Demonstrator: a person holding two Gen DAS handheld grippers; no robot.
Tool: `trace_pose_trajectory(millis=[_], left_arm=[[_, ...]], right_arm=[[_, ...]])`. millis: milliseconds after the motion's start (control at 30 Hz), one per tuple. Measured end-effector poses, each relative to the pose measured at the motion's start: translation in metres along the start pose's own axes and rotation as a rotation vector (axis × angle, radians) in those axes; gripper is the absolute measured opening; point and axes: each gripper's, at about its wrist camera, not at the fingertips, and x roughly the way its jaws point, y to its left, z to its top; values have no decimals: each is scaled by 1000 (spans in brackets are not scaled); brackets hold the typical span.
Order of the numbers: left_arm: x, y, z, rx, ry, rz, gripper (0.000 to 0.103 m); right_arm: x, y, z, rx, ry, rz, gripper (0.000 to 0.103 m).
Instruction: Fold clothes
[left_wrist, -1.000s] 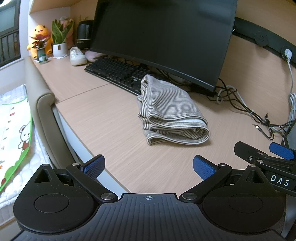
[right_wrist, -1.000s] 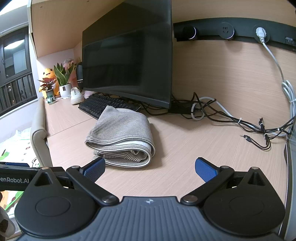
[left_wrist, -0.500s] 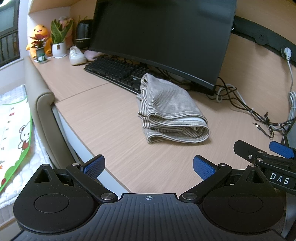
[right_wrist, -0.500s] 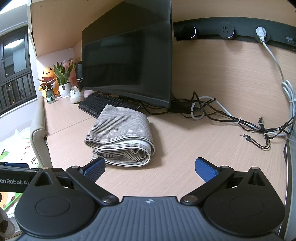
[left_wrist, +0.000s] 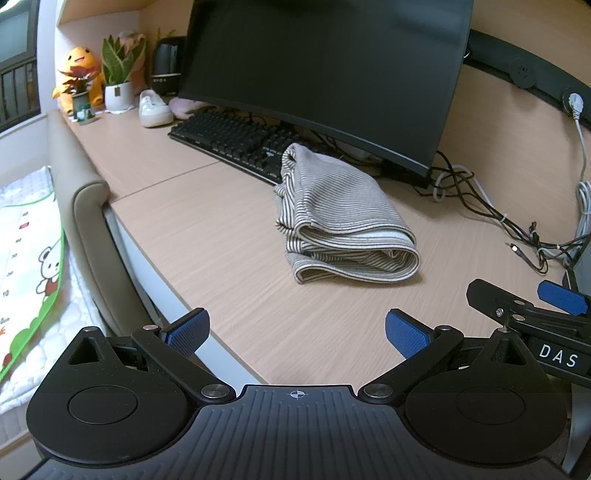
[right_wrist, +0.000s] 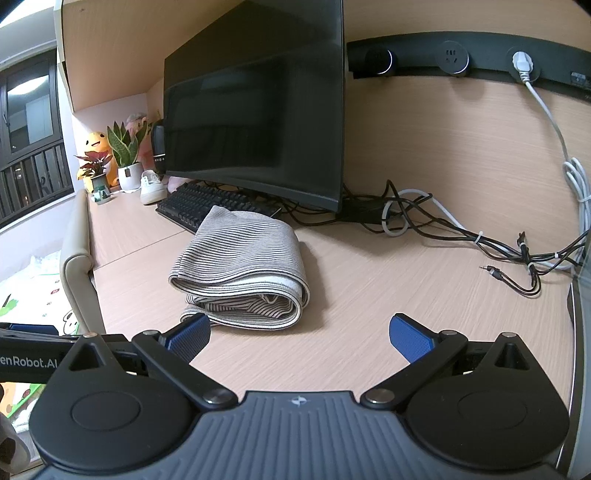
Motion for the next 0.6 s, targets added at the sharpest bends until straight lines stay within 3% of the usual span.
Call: trace_pose_trajectory(millis=[600], left_arm=[[2,-1,1,7,7,1,103]], right_arm=[[2,-1,-1,6,8,0,103]])
